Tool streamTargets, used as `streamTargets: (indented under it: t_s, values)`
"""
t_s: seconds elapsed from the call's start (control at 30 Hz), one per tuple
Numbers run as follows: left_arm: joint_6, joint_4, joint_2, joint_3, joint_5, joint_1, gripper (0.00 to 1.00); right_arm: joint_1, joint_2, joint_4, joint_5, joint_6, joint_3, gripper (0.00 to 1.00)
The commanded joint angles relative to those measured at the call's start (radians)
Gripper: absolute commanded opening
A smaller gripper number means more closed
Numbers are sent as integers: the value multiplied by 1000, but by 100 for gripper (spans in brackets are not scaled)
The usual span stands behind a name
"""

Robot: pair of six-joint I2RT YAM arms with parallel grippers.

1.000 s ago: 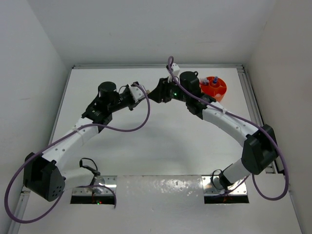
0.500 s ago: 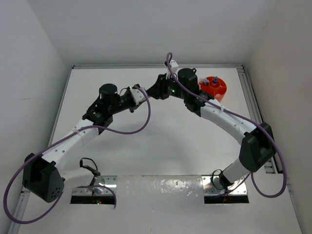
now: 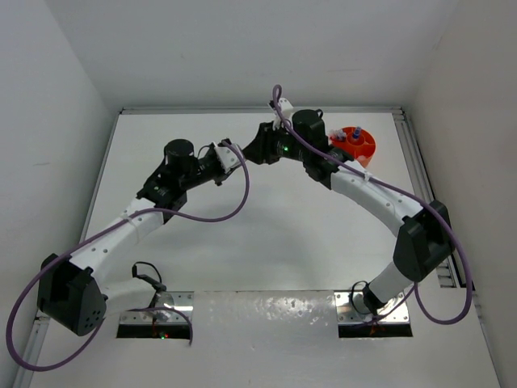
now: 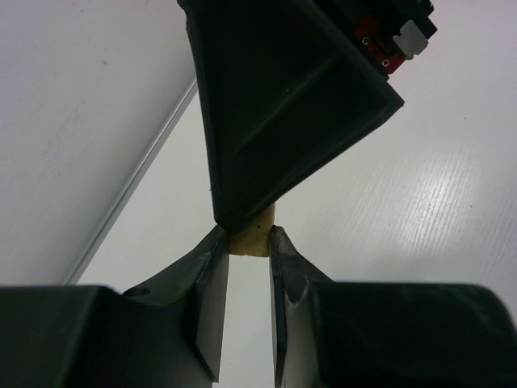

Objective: Sort the stationery into containers
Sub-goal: Place the stationery in the storage box.

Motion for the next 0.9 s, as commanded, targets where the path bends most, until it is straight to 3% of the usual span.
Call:
streamTargets:
  t_s: [0.0, 0.23, 0.33, 0.4, 0.43, 0.57, 0.67, 0.87]
  values:
    - [-12, 66, -15, -5, -1, 4, 0, -1, -6, -2, -40, -18, 27, 32]
    - [-13, 83, -14, -9, 0, 6, 0, -3, -12, 9, -36, -12, 18, 1]
    - [-16, 85, -12, -15, -6, 6, 0, -1, -19, -8, -33, -43, 24, 0]
    - [-28, 74, -10, -18, -7, 6, 45, -6, -24, -95, -13, -140, 44, 0]
    - [-30, 66, -10, -21, -15, 7, 99, -13, -22, -144, 0, -247, 79, 0]
    - [-96, 60, -20, -49, -76, 21, 100, -110, -15, -443, 114, -521, 158, 0]
    - [-174, 65, -32, -77, -119, 53, 100, -228, -16, -546, 240, -720, 178, 0]
    - [-249, 48, -44, -135, -178, 79, 100, -450, 34, -556, 328, -920, 155, 0]
